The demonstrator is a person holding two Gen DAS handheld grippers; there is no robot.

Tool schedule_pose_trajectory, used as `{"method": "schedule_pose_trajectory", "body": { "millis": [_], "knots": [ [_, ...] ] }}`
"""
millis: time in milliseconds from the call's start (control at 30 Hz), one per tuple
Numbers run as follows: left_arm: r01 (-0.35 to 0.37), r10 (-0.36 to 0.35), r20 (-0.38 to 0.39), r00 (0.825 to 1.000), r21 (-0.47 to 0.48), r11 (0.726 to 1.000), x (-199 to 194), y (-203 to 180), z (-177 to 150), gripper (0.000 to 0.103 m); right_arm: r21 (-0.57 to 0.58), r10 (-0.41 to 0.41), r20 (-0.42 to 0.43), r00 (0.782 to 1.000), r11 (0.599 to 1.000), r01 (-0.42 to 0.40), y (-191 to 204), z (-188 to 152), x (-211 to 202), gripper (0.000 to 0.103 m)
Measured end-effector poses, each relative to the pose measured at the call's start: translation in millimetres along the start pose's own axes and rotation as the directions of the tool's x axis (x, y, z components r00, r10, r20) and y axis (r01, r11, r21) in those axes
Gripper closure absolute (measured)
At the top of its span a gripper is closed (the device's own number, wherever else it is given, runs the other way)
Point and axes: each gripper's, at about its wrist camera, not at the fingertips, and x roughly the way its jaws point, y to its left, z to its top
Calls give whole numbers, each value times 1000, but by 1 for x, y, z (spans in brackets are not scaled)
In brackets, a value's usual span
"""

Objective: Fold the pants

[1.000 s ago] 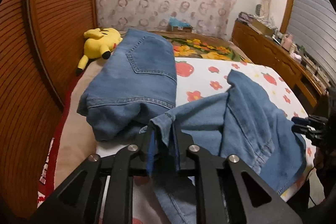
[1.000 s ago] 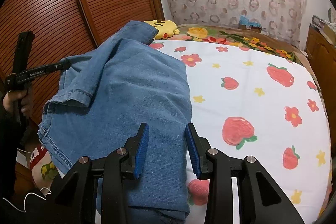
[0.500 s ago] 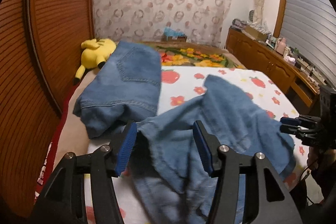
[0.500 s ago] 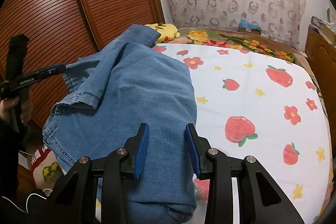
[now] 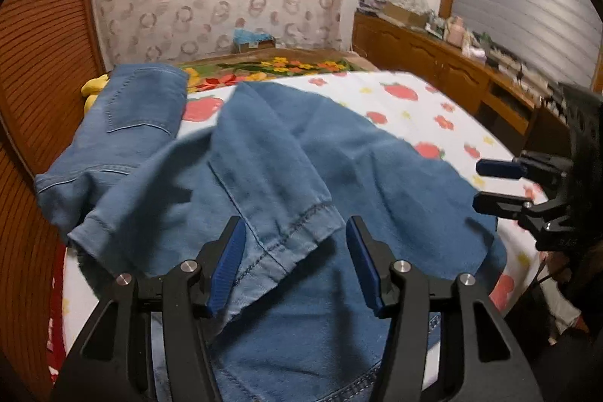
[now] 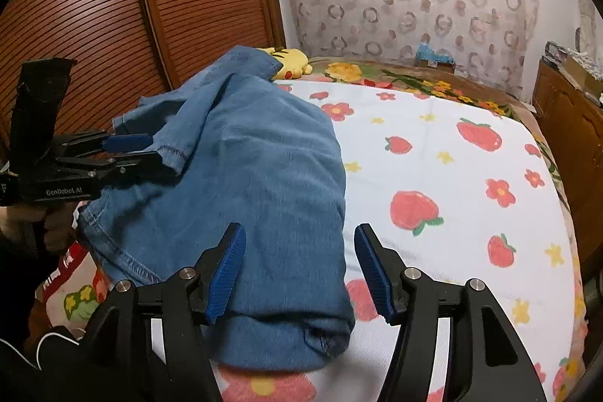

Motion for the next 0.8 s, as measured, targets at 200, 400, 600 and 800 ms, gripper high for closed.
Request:
{"method": "schedule_pose_trajectory", "body": {
  "millis": [200,400,600,800],
  "knots": [
    [-79,85,-62,994,84,993,18,-4,-1,47,0,5,-25,1000,1000,-5,-4,-7,2,41],
    [-75,78,-44,996,68,995,6,14,2,94,2,16,-22,1000,1000,-16,-6,-6,0,41],
    [-119,121,57,991,-45,992,-30,59,14,97,13,21,-22,1000,1000,-20,-8,-6,3,41],
    [-135,148,56,987,-197,971,-43,121,16,96,15,19,-22,1000,1000,-19,-11,-6,3,41]
  ]
}}
